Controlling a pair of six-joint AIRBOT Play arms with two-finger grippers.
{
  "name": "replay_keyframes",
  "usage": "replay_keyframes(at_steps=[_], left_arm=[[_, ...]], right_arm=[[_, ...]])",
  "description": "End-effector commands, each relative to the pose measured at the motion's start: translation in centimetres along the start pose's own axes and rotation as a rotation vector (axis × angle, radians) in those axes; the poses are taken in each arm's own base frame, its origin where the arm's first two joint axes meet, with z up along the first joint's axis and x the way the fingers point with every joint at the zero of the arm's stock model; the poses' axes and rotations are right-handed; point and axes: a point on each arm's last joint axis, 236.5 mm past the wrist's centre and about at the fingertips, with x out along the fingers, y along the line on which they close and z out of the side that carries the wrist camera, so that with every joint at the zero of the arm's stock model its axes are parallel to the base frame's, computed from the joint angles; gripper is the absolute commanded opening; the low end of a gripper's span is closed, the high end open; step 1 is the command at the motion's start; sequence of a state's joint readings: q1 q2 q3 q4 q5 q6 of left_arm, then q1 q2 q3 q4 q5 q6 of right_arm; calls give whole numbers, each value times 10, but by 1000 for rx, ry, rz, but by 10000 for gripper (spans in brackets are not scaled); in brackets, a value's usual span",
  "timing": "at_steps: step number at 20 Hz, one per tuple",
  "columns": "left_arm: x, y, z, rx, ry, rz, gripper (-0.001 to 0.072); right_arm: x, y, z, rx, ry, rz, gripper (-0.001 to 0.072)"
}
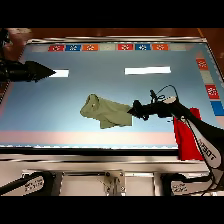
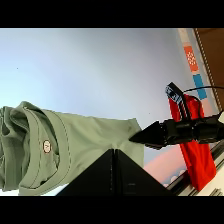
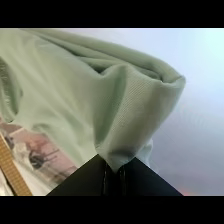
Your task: Fold the shirts.
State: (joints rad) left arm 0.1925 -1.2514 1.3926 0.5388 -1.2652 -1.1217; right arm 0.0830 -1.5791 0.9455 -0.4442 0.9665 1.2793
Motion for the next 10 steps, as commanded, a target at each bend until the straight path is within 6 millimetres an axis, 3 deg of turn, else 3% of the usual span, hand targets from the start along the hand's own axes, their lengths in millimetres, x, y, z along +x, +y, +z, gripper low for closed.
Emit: replay_keyframes(at_steps=[1, 3, 5, 7, 10], left_arm=[[0, 0, 0, -1, 0, 0, 33], [0, 0, 0, -1, 0, 0, 33], [0, 0, 0, -1, 0, 0, 33], [0, 0, 0, -1, 1, -1, 33], [2, -4, -4, 3, 16, -10, 33]], right_arm=[[-40, 55, 6, -168, 19, 156, 64], [-96, 84, 41, -233, -105, 197, 64], [-165, 96, 82, -199, -280, 196, 64], [-238, 89, 110, -136, -438, 157, 64], [-330, 47, 121, -61, -601, -12, 64]])
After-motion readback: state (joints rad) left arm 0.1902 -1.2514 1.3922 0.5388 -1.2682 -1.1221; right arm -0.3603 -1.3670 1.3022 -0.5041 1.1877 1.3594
